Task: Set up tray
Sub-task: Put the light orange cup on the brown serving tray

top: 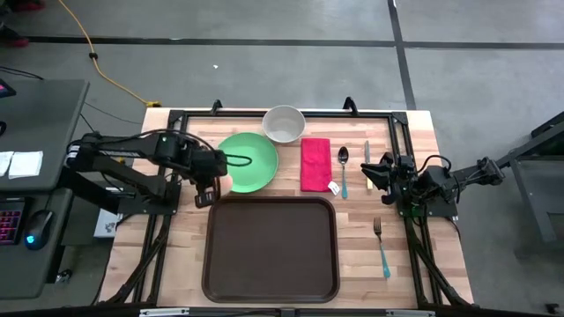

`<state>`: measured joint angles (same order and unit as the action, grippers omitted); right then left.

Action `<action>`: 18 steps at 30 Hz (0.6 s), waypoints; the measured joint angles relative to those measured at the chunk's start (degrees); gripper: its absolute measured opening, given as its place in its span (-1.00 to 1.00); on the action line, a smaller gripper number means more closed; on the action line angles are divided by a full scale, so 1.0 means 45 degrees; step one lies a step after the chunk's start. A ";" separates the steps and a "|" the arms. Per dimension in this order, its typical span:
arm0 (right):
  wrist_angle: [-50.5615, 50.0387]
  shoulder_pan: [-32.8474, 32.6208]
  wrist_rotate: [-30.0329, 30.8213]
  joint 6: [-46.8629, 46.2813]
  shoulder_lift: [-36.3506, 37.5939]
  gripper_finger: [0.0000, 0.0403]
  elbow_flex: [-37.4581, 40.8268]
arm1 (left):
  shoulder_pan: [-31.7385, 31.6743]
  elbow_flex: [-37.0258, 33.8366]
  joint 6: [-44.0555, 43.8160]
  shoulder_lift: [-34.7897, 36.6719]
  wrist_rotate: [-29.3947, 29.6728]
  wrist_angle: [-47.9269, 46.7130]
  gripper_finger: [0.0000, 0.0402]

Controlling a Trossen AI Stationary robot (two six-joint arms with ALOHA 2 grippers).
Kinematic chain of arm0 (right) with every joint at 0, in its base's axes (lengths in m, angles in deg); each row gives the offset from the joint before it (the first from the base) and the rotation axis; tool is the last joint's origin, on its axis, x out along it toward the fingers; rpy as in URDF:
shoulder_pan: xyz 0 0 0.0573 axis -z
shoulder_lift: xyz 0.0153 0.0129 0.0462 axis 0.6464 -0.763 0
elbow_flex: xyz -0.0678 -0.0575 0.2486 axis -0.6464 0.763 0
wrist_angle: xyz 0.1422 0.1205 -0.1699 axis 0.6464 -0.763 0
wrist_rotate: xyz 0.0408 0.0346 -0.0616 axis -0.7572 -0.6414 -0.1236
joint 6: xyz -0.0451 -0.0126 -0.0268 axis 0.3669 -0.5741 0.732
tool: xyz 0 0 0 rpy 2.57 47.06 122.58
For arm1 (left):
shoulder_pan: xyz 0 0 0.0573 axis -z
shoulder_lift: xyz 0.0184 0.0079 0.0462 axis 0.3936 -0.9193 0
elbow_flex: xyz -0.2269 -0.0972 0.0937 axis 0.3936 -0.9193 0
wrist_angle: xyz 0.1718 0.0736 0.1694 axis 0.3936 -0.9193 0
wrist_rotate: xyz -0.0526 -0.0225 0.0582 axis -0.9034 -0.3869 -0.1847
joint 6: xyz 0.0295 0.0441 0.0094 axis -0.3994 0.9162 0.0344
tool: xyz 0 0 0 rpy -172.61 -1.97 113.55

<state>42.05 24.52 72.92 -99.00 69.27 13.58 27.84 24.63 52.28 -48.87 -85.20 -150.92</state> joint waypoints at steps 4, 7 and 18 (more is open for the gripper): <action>-0.0005 0.0005 0.0000 0.0000 0.0003 -0.63 0.0000 | 0.0680 -0.0008 -0.0599 -0.0497 0.0017 0.0473 -0.95; -0.0064 0.0002 0.0000 0.0000 0.0001 -0.63 0.0000 | 0.1138 -0.0010 -0.1068 -0.1038 0.0018 0.0918 -0.95; -0.0131 0.0001 0.0000 -0.0024 -0.0007 -0.63 0.0000 | 0.2868 -0.0005 -0.2408 -0.2832 0.0146 0.2380 -0.95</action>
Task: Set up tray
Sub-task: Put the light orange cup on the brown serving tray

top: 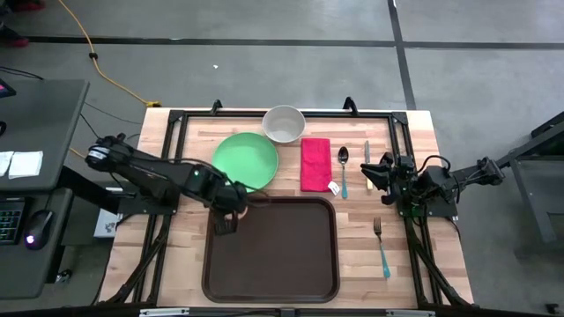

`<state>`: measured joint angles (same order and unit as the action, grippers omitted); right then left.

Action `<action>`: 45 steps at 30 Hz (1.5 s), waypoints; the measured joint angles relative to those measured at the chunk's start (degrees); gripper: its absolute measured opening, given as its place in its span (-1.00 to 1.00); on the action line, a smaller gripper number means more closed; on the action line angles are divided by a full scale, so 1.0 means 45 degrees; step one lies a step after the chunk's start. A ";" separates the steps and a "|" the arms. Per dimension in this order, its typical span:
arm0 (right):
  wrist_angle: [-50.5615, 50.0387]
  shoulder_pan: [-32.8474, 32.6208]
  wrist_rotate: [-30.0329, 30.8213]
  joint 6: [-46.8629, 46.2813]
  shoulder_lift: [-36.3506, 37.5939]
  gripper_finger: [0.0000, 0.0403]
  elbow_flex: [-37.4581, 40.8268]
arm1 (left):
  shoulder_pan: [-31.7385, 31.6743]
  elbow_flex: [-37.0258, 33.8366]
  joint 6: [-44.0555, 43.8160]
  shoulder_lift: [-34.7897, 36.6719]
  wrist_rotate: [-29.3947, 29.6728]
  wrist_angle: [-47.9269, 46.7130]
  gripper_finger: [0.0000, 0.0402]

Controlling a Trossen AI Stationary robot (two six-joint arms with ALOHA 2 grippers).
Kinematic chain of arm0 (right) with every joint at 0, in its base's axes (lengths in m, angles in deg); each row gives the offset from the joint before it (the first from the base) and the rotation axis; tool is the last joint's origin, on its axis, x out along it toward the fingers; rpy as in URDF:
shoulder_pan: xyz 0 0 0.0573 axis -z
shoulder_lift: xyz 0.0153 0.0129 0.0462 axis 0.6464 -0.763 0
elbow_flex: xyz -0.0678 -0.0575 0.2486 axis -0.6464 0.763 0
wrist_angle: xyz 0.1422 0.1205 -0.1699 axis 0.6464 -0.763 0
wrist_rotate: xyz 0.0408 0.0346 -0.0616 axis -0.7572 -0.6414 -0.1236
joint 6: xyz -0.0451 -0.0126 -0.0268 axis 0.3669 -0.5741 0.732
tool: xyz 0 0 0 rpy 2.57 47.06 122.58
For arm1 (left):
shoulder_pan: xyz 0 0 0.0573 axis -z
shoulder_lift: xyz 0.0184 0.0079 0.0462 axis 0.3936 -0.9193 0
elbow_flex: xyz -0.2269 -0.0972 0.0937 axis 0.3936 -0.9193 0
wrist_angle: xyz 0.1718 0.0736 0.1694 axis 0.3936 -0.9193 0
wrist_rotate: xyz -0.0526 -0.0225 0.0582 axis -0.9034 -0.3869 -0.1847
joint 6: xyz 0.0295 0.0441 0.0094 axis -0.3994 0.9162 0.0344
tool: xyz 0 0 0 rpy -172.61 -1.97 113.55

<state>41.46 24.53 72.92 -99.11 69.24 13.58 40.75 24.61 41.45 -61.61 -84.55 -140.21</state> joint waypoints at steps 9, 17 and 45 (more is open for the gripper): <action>-0.0105 -0.0001 -0.0170 -0.0034 -0.0019 -0.63 0.0003 | 0.1068 0.0005 -0.1607 -0.0345 0.0585 0.0460 -0.95; -0.0073 0.0004 -0.0386 -0.0034 -0.0019 -0.63 0.0000 | 0.1126 0.0007 -0.1766 -0.0297 0.0691 0.0413 -0.95; -0.0112 0.0001 -0.0433 -0.0434 -0.0015 -0.63 0.0001 | 0.1915 0.0000 -0.1364 -0.1648 0.1118 -0.0661 -0.95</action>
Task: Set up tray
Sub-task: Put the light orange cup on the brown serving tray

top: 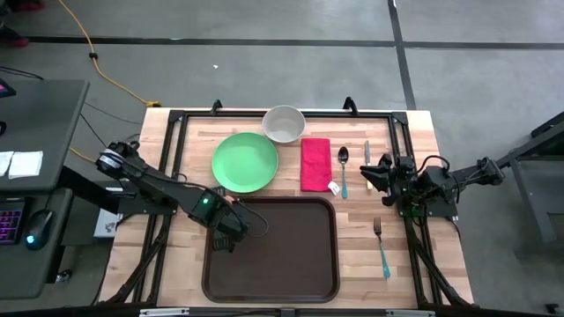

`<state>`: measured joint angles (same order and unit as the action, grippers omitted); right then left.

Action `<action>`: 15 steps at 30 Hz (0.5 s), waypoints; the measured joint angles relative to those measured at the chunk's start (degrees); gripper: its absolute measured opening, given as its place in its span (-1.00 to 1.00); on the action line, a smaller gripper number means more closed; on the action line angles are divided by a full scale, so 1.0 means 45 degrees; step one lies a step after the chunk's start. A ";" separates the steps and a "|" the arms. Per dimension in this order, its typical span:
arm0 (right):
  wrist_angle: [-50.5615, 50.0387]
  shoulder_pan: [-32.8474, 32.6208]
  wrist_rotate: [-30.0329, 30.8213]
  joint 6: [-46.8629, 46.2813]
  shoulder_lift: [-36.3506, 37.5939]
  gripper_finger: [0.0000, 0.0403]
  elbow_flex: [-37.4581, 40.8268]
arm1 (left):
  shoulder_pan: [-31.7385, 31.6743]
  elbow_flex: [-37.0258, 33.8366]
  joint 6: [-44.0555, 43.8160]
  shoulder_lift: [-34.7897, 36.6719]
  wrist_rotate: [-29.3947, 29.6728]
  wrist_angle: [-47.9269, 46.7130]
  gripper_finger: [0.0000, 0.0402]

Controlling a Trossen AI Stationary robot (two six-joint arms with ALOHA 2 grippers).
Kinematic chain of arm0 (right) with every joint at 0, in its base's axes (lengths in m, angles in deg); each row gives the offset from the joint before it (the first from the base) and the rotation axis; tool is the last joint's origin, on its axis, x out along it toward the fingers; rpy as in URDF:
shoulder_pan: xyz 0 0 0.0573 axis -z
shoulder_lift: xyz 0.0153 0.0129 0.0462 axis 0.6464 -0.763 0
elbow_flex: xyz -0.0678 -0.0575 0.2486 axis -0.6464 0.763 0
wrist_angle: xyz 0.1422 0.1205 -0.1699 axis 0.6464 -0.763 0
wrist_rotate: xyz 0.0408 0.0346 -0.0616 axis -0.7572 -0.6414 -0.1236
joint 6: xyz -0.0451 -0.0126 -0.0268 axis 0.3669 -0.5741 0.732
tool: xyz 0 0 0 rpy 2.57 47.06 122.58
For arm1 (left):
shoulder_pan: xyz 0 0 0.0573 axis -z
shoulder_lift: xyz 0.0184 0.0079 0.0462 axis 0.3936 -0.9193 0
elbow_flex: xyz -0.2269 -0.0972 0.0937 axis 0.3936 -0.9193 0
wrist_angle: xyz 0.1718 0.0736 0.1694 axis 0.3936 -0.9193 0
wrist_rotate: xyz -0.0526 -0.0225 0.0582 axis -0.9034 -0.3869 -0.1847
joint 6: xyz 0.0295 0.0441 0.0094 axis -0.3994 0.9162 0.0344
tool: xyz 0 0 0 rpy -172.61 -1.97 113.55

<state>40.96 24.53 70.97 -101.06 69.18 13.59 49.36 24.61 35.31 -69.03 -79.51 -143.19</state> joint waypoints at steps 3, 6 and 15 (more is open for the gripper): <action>-0.0036 0.0000 -0.0004 0.0006 -0.0005 -0.63 0.0004 | 0.0177 0.0000 -0.0156 -0.0151 0.0150 0.0060 -0.95; -0.0017 0.0002 -0.0004 0.0011 -0.0005 -0.63 0.0003 | 0.0222 0.0000 -0.0200 -0.0354 0.0302 0.0092 -0.95; -0.0199 0.0002 -0.0004 0.0006 0.0005 -0.63 0.0001 | 0.0193 0.0000 -0.0252 -0.0637 0.0756 -0.0207 -0.95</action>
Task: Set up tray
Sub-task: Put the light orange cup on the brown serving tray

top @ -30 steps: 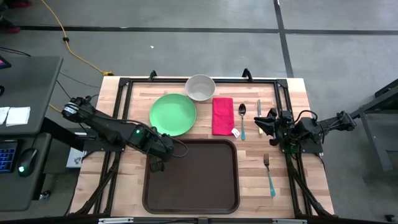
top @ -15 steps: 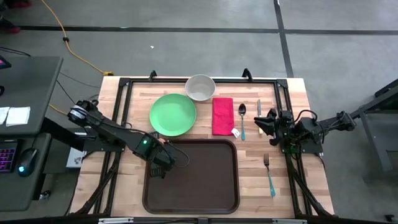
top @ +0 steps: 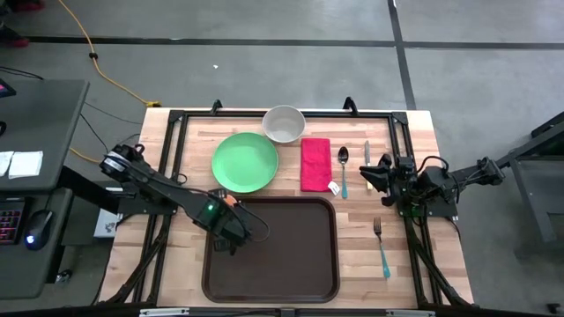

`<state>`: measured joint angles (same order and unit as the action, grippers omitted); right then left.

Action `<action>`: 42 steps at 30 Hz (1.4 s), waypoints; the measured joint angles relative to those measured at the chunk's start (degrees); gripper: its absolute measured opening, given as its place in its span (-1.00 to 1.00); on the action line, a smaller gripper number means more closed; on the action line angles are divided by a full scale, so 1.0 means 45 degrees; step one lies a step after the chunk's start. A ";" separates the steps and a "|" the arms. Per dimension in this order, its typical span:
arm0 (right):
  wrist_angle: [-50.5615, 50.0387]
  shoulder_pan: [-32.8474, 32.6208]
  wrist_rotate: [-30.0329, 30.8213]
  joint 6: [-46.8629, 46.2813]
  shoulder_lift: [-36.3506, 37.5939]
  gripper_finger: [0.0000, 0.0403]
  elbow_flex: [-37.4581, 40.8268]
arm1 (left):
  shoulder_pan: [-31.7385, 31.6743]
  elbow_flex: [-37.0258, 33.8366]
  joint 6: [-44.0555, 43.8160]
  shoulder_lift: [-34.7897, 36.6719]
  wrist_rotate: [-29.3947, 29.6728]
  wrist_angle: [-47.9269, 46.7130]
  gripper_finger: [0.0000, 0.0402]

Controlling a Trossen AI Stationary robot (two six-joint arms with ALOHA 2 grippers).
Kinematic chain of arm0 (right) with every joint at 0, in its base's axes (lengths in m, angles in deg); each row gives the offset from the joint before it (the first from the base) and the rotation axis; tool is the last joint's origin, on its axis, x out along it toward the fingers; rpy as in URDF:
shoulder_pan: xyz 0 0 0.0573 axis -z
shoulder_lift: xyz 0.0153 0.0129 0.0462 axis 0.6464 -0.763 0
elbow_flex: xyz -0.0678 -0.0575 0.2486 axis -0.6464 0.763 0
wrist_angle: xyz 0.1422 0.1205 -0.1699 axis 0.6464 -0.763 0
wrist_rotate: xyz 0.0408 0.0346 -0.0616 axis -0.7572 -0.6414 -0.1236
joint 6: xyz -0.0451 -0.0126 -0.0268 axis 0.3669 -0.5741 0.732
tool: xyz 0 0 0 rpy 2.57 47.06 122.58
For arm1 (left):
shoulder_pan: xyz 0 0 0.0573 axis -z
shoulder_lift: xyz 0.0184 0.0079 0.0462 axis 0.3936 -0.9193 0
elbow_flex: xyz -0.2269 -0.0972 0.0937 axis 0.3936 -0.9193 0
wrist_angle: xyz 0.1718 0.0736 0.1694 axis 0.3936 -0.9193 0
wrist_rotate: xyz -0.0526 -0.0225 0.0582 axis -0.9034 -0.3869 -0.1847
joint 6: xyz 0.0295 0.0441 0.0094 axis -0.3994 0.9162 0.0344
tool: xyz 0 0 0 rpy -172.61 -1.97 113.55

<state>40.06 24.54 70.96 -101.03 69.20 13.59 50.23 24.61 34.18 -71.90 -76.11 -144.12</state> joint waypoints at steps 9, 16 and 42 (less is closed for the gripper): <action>-0.0036 0.0000 0.0000 0.0010 0.0000 -0.63 0.0003 | 0.0000 0.0000 0.0029 -0.0500 -0.0088 0.0085 -0.95; -0.0016 -0.0004 0.0000 -0.0019 -0.0005 -0.63 0.0003 | -0.0005 0.0000 0.0087 -0.0629 -0.0051 -0.0030 -0.95; 0.0077 -0.0005 -0.0057 -0.0025 -0.0005 -0.63 0.0003 | 0.0010 -0.0078 0.0481 -0.1062 -0.0315 0.0455 -0.95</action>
<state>40.41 24.52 70.70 -101.15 69.18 13.60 50.27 24.26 36.34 -76.68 -77.53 -142.07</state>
